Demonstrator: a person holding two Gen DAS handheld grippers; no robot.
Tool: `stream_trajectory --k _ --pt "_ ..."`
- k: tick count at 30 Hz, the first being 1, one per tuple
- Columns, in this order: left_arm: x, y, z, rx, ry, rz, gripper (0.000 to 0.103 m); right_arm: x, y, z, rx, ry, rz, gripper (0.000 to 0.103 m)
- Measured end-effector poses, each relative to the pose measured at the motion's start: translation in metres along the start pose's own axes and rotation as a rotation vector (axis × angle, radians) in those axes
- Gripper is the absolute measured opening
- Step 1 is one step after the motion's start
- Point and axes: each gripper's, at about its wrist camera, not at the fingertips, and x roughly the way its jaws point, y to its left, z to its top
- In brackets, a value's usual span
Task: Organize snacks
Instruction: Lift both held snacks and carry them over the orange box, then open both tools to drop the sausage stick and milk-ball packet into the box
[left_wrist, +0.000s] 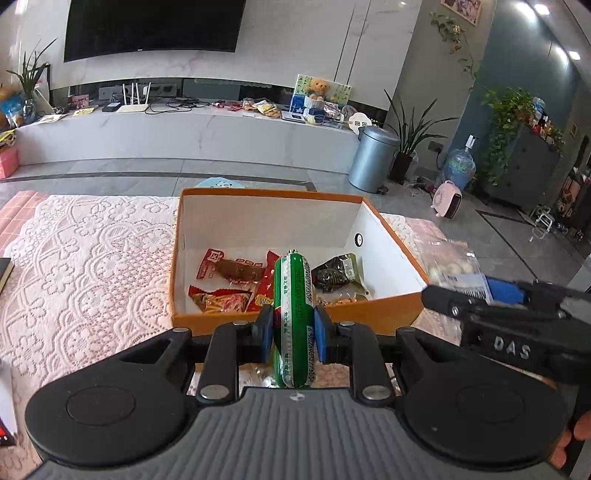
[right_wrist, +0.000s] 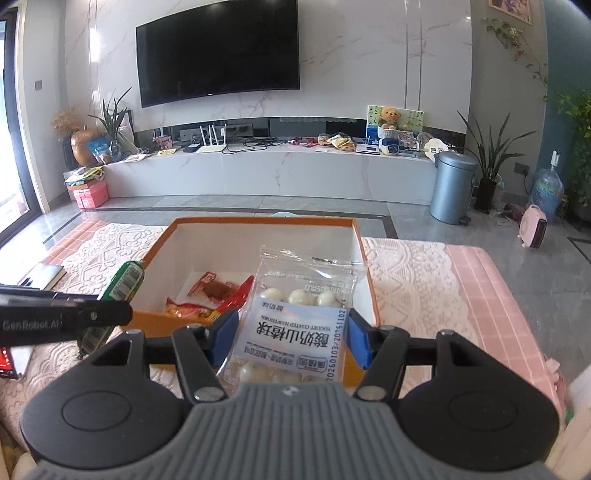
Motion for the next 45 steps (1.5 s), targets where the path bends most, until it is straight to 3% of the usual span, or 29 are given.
stream_trajectory --k 18,25,34,45 --pt "0.054 0.002 0.035 0.014 0.02 0.048 0.024 0.122 -0.016 0.037 -0.065 0.12 -0.07 0.06" --pt "0.085 -0.011 0.048 0.105 0.005 0.116 0.024 0.163 -0.013 0.038 -0.089 0.184 -0.078 0.06" --pt "0.127 -0.01 0.046 0.135 0.084 0.106 0.024 0.198 -0.014 0.03 -0.121 0.278 -0.102 0.06" --pt "0.14 -0.006 0.04 0.165 0.156 0.139 0.024 0.206 -0.002 0.026 -0.207 0.32 -0.093 0.062"
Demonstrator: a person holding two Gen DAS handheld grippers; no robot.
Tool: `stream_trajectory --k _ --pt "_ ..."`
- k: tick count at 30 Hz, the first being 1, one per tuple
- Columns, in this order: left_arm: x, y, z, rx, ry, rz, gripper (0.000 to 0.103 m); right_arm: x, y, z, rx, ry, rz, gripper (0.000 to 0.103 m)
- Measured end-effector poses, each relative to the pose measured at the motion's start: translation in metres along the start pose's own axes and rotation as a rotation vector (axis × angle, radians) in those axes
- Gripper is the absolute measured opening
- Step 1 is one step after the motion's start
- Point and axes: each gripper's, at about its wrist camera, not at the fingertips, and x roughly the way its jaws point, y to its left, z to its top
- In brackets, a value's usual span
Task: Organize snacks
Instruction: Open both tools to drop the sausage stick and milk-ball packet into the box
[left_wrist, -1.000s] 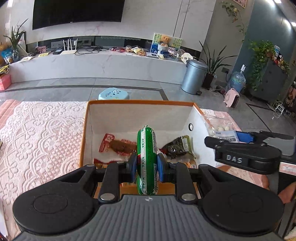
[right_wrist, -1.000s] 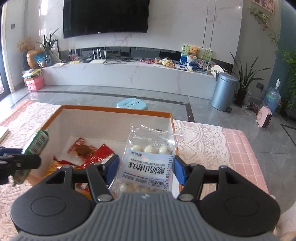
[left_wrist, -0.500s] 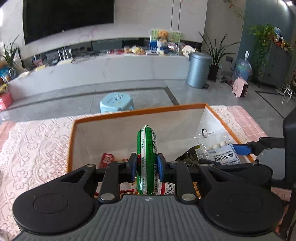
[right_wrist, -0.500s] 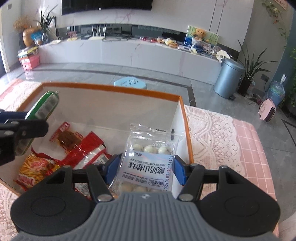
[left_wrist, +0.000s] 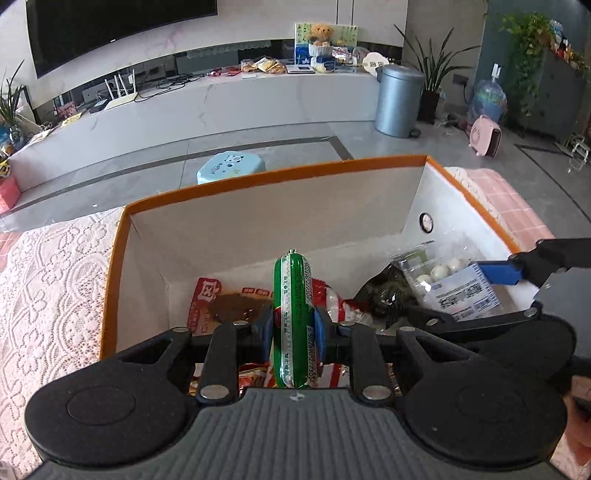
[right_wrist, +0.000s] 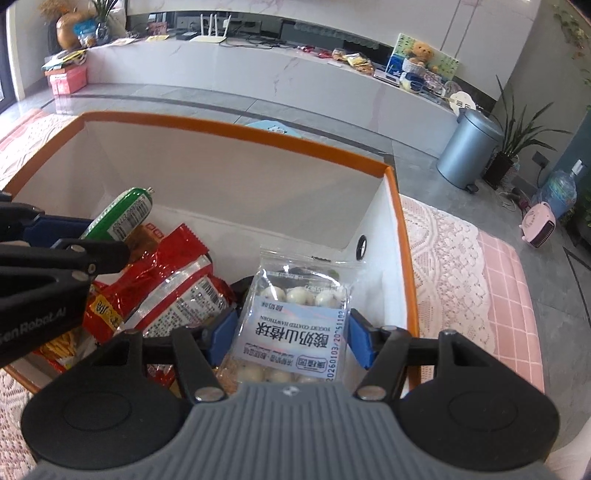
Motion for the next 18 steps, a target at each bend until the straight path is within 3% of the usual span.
stream_trajectory --k 8,12,14,18 --pt "0.0 0.002 -0.003 0.011 0.034 0.014 0.026 -0.005 -0.001 0.0 0.0 0.028 0.006 0.063" --pt "-0.005 0.001 -0.002 0.016 0.01 0.024 0.027 -0.013 -0.003 0.0 -0.004 0.004 -0.001 0.071" --pt "-0.01 0.002 -0.001 0.012 0.001 0.023 0.039 -0.018 -0.004 0.001 -0.005 -0.005 -0.002 0.074" --pt "-0.019 0.001 -0.001 0.014 -0.017 0.03 0.047 -0.027 -0.005 0.002 -0.003 -0.02 -0.002 0.075"
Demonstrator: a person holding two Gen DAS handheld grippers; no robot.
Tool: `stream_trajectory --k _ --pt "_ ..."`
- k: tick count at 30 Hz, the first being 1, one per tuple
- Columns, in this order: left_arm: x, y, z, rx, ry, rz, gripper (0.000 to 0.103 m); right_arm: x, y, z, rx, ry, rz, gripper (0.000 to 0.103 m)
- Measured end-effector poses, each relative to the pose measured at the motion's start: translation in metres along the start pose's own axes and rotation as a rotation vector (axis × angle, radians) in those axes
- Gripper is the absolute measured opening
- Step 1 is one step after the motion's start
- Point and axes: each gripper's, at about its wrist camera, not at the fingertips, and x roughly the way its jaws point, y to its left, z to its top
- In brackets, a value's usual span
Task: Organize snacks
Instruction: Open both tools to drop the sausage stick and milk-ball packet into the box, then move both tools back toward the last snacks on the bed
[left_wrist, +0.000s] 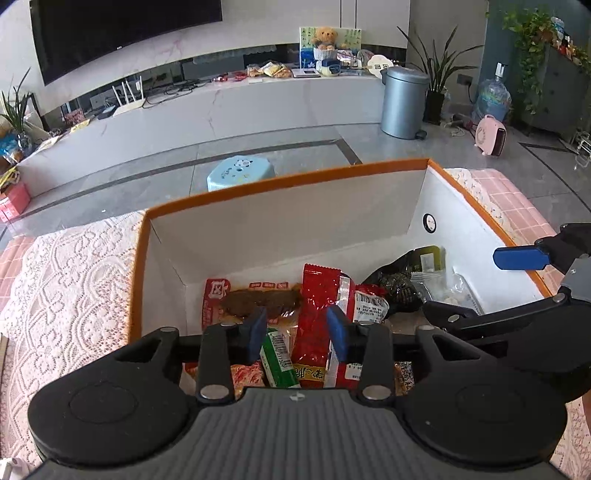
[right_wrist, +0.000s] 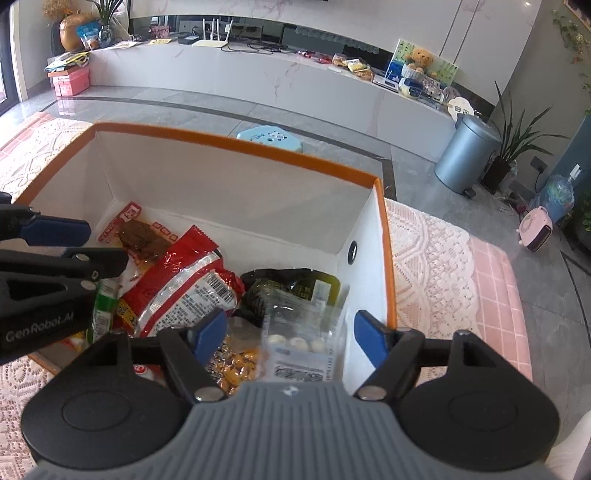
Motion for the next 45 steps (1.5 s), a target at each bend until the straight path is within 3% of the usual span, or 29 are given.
stream_trajectory --k 8,18,27,32,45 --pt "-0.026 0.0 -0.001 -0.005 -0.027 0.006 0.062 -0.024 -0.004 -0.004 0.04 -0.023 0.01 0.082" --pt "-0.083 0.008 -0.009 -0.093 -0.084 -0.044 0.063 -0.071 -0.017 -0.018 0.158 -0.05 0.05 0.085" --pt "-0.142 0.011 -0.041 -0.159 -0.159 -0.112 0.063 -0.126 -0.015 -0.055 0.28 -0.123 0.113 0.09" --pt "-0.162 0.011 -0.06 -0.163 -0.205 -0.079 0.063 -0.149 -0.01 -0.086 0.352 -0.141 0.176 0.091" --pt "-0.146 0.023 -0.125 -0.203 -0.105 -0.147 0.063 -0.174 0.025 -0.178 0.367 -0.312 0.024 0.091"
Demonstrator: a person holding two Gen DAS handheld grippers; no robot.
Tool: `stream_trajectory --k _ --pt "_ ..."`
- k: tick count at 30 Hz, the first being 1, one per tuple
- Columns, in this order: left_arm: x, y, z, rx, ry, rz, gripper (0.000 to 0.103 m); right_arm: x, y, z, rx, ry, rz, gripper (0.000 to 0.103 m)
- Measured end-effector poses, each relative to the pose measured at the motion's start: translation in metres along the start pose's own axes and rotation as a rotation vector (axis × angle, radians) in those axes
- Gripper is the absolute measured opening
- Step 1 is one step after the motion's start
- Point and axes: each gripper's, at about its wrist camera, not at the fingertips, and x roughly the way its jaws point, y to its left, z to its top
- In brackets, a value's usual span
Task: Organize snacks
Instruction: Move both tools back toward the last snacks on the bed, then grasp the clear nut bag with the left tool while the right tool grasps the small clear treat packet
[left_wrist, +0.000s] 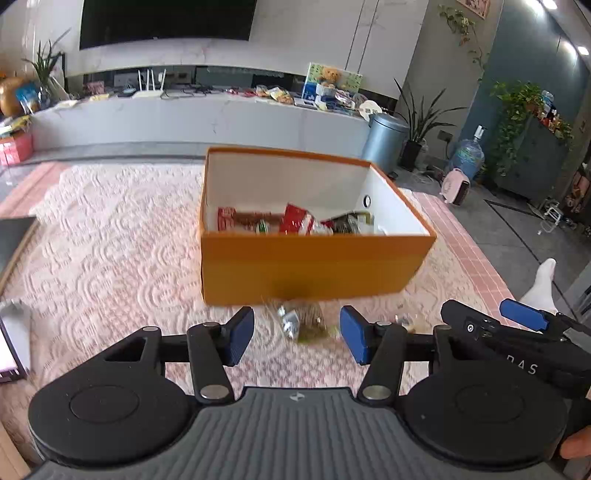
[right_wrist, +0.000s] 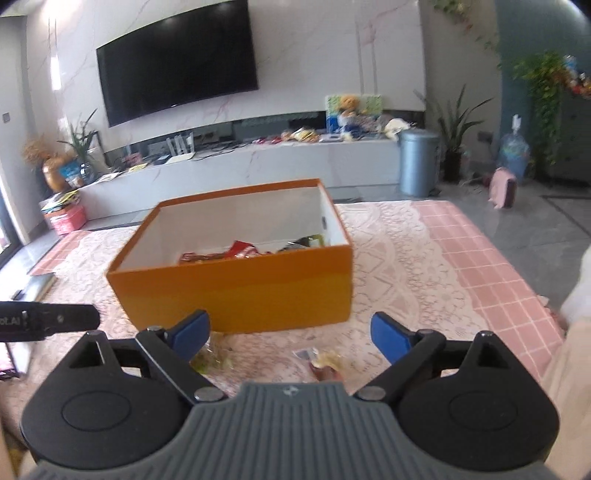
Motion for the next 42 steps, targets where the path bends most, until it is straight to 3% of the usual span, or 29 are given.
stream_trajectory --k 4,14,33,42 --pt "0.001 0.01 -0.01 -0.02 -0.02 -0.025 0.064 0.004 -0.001 -0.021 -0.012 -0.01 -0.016 0.091" --pt "0.019 0.017 -0.027 -0.041 0.014 -0.025 0.067 0.037 0.002 -0.051 -0.054 0.096 -0.061 0.094" --pt "0.056 0.03 -0.032 -0.088 0.088 -0.006 0.067 0.083 0.007 -0.053 -0.088 0.169 -0.067 0.097" --pt "0.071 0.035 -0.03 -0.099 0.108 -0.005 0.067 0.112 0.016 -0.047 -0.162 0.197 -0.068 0.096"
